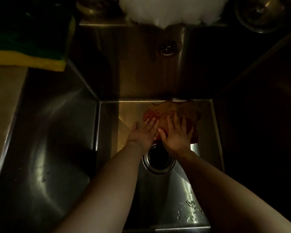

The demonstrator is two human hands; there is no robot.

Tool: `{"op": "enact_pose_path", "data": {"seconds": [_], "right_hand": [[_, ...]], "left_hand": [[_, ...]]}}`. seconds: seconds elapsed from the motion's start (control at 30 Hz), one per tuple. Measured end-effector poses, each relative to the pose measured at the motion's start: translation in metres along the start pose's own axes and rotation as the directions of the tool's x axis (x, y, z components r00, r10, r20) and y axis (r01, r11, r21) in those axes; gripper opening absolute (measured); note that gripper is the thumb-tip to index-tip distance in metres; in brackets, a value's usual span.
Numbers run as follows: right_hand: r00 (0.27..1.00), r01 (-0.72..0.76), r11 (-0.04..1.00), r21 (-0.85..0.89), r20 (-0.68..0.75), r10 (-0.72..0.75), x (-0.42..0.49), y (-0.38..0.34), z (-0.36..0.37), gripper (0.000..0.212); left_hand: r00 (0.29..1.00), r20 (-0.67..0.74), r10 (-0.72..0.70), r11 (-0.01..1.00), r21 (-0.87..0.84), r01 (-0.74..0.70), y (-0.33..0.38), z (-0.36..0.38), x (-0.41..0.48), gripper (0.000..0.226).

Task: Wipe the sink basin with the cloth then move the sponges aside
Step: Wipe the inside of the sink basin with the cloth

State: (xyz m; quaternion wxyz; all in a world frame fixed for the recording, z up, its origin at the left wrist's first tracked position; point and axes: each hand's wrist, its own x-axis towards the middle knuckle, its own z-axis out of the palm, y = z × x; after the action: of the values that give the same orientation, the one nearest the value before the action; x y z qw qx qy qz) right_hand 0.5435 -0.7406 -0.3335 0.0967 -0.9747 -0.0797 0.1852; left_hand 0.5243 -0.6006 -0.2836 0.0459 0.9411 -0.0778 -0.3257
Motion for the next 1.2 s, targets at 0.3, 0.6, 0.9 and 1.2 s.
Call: {"op": "enact_pose_path", "data": {"seconds": [0.3,0.6,0.9,1.2], "right_hand": [[0.999,-0.008,0.999,-0.044,-0.035,0.007,0.02,0.02,-0.019,0.064],[0.998,0.024,1.0,0.006,-0.062,-0.024,0.003,0.033,-0.022,0.063],[1.0,-0.006,0.998,0.055,0.013,0.005,-0.049,0.044,-0.011,0.067],[0.997,0.047,0.994,0.095,0.049,-0.052,-0.067,0.053,-0.001,0.071]], "left_hand": [[0.999,0.027,0.025,1.0,-0.013,-0.025,0.011,-0.02,0.026,0.057],[0.997,0.047,0.057,0.998,-0.011,-0.057,0.024,-0.01,0.021,0.056],[0.997,0.053,0.055,0.997,-0.051,-0.052,0.048,0.027,-0.012,0.059],[0.984,-0.173,0.044,0.985,-0.155,-0.071,0.054,0.037,-0.025,0.055]]}}
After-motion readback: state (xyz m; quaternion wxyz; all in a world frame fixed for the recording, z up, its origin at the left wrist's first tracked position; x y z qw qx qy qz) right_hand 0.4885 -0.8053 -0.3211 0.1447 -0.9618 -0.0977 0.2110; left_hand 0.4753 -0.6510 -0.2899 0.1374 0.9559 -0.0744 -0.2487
